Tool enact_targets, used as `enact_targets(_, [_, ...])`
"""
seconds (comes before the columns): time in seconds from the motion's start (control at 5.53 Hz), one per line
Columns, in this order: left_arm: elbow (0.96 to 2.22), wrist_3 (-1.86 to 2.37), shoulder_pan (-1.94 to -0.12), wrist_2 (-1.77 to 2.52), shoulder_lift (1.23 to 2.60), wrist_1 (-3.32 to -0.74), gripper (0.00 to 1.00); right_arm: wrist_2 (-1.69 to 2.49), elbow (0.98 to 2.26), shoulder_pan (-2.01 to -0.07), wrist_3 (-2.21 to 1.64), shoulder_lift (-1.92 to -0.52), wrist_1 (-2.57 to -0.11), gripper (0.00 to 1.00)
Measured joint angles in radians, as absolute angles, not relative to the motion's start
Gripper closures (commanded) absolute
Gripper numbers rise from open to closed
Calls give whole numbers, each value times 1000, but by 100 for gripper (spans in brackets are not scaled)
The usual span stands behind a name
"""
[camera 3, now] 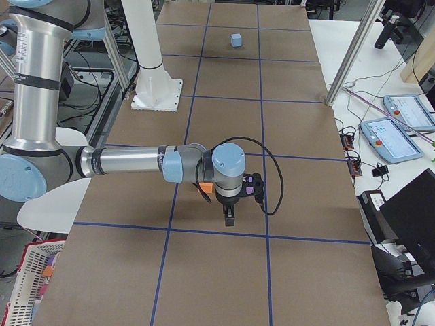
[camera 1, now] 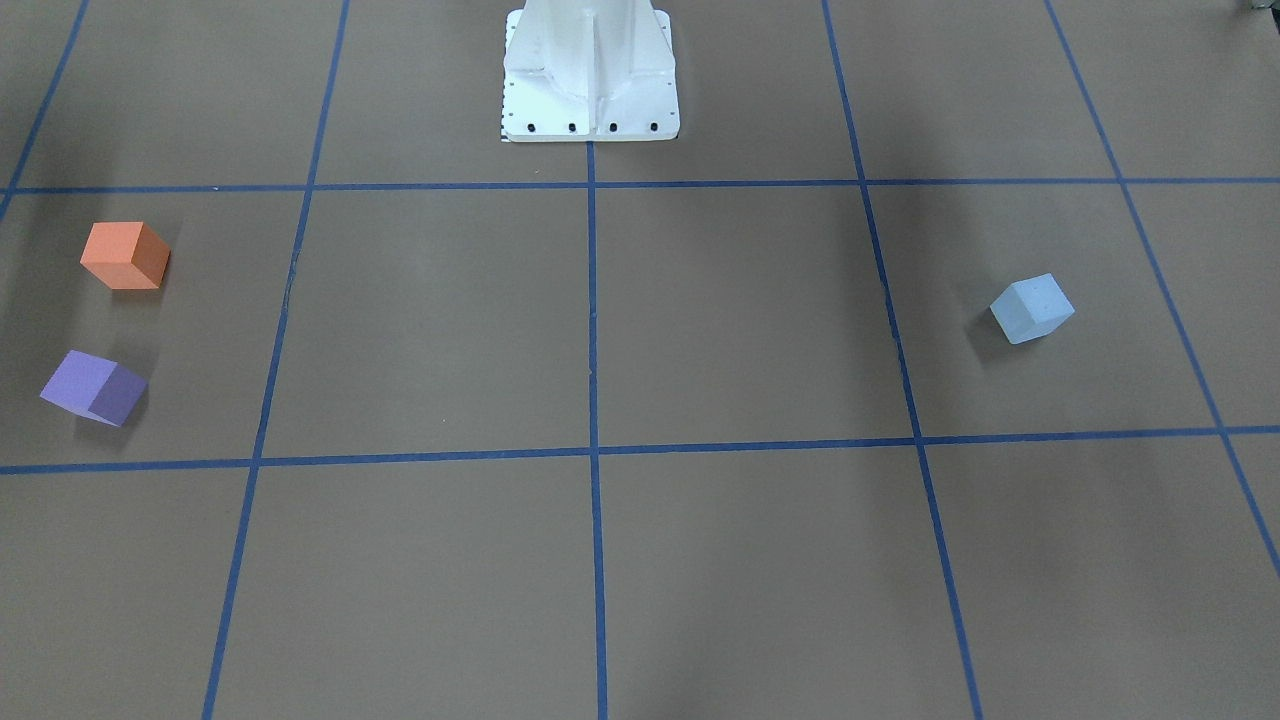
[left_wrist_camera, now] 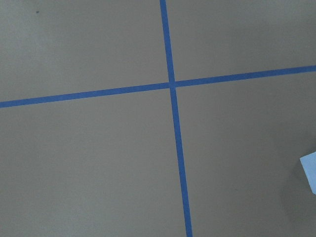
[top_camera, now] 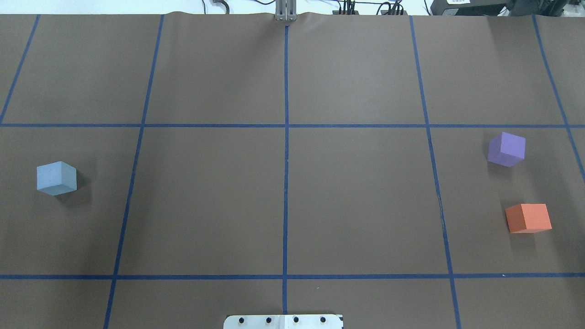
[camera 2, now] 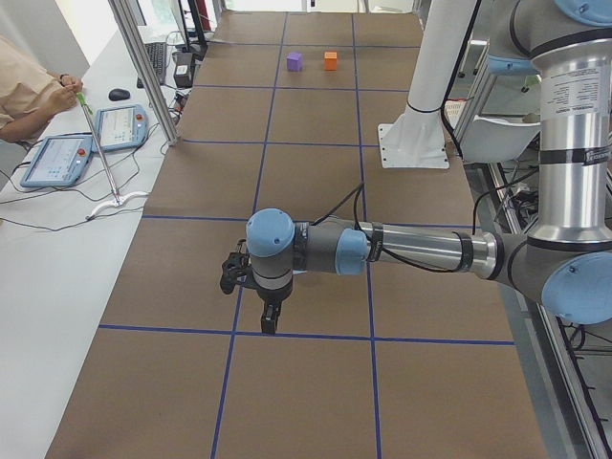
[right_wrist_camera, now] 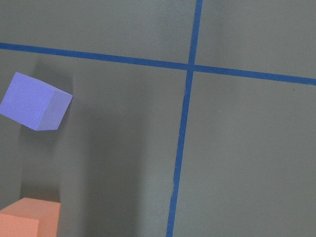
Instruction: Place blue block between orange and purple blocks
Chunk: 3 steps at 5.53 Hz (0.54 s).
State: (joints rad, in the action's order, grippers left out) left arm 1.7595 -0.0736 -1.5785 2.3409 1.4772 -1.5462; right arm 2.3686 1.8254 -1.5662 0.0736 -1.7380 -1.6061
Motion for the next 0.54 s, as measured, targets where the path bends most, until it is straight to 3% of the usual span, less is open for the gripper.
enact_targets(0.54, [1790,-67,-1569,2339,1480,-1545,0,2370,1830,-1566,73,-1737,-1606,0])
